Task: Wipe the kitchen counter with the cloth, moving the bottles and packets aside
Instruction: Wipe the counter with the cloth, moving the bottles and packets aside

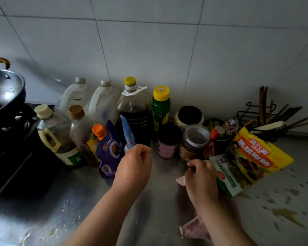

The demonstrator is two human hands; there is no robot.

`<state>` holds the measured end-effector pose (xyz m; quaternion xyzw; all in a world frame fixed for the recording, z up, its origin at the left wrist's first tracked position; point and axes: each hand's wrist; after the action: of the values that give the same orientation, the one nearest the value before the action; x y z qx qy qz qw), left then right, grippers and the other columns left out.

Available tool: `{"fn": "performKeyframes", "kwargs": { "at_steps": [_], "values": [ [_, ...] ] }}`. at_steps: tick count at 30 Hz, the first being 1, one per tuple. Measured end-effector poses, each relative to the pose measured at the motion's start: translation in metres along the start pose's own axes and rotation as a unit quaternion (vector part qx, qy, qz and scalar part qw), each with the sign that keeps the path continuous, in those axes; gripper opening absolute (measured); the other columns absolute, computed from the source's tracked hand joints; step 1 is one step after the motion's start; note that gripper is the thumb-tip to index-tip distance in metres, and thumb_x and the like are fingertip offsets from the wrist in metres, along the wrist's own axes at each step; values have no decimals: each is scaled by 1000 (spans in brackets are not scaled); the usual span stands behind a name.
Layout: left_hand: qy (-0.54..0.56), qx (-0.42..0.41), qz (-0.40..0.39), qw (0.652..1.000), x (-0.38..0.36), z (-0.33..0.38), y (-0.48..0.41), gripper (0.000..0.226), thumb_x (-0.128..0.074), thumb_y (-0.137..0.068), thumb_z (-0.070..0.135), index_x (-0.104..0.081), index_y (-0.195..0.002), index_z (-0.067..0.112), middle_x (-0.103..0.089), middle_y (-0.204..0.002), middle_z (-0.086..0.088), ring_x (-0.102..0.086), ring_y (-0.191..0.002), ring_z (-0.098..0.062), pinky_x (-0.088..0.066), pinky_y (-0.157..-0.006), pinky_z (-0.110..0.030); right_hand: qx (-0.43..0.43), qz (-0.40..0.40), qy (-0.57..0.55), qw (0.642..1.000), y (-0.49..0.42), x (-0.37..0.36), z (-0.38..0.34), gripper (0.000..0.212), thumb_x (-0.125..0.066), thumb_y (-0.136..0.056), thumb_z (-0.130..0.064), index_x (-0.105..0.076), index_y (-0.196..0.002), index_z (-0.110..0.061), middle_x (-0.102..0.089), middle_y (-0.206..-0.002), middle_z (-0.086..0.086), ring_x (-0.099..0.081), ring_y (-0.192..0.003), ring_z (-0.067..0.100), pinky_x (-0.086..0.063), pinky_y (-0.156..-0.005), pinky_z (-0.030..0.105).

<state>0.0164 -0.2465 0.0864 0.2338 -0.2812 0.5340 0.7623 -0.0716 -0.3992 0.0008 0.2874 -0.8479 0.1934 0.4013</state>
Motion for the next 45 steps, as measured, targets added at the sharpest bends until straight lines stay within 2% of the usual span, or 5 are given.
{"fn": "performKeyframes", "kwargs": {
  "at_steps": [10,22,29,38,45],
  "values": [
    [-23,-42,-78,996,-26,9,-1,13,-48,-92,30,-58,-100,32,-63,-94,6,-60,-75,-9,-51,-66,-28,-82,-103,249,960,5,22,42,48,-42,-92,-46,-48,-135,-24,-25,-156,5,-15,-144,28,-22,-115,43],
    [-73,-103,-174,977,-29,24,8,35,-55,-88,40,-54,-122,32,-58,-119,8,-59,-100,-7,-51,-89,-27,-34,-8,180,983,-18,111,-16,43,-42,-95,-42,-61,-118,-10,-59,-119,7,-55,-109,25,-44,-77,31],
    [-86,-167,-295,937,-29,30,23,81,-73,-72,49,-32,-141,39,-41,-125,23,-39,-115,7,-30,-88,-10,-3,-125,-56,991,4,116,-61,40,-51,-93,-42,-63,-109,-8,-69,-98,3,-64,-78,2,-52,-70,30],
    [-79,-89,-202,972,-29,13,20,26,-51,-92,34,-57,-117,35,-70,-94,5,-67,-85,-15,-55,-78,-34,-24,-174,-306,936,11,86,-49,13,-60,-91,-32,-62,-101,-24,-68,-92,-1,-68,-71,-1,-49,-55,10],
    [-61,-47,-189,979,-37,14,24,30,-39,-98,31,-56,-122,26,-68,-112,-2,-65,-97,-19,-53,-87,-36,-104,5,120,987,-19,76,41,59,-66,-83,-31,-43,-135,-14,-33,-146,14,-30,-132,36,-39,-102,43]
  ]
}}
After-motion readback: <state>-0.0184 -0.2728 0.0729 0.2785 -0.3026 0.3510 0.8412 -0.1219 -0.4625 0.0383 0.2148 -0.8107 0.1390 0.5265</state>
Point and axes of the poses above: each hand's wrist, its own y-axis away from the middle knuckle, its own x-axis out of the back of the hand, z = x × y
